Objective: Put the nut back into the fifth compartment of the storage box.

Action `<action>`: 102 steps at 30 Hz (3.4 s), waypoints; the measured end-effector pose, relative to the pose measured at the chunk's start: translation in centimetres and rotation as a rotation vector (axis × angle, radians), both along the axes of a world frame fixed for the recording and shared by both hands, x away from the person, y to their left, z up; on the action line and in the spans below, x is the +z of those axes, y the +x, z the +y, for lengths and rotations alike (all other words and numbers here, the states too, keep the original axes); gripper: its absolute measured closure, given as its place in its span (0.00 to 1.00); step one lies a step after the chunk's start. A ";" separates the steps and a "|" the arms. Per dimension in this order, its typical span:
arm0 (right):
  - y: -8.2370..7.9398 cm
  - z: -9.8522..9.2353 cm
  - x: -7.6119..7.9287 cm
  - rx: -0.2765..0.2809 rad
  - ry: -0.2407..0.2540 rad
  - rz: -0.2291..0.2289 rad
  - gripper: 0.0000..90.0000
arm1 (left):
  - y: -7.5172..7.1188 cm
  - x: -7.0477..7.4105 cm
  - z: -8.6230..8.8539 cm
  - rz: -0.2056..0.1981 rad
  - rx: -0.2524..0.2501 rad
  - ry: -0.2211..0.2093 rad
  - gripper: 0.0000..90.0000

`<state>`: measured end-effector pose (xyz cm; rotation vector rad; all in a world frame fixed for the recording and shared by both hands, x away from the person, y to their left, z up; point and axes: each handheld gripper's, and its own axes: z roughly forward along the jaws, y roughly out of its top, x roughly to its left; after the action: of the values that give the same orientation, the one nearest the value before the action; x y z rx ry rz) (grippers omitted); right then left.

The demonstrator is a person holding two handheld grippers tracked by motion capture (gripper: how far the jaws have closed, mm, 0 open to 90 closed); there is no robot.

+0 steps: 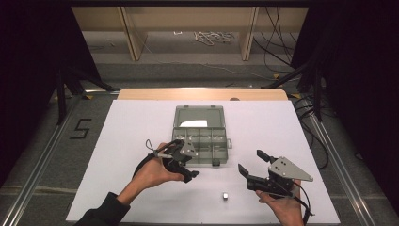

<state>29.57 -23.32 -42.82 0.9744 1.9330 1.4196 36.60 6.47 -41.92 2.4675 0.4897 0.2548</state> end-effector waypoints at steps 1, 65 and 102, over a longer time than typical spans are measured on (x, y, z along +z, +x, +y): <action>0.0 0.0 0.0 0.000 0.000 0.000 0.24 | -0.2 -0.1 -0.3 0.002 -0.009 -0.003 0.35; 0.1 0.0 -0.1 0.000 0.000 -0.003 0.24 | -4.4 -4.8 -9.0 0.038 -0.252 0.061 0.33; 0.2 -0.1 -0.1 -0.002 -0.013 -0.005 0.24 | -4.4 -4.0 -9.1 0.062 -0.300 0.066 0.75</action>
<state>29.73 -23.47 -42.88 0.9651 1.9349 1.4054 32.20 -2.64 -45.93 2.5778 0.1329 0.0734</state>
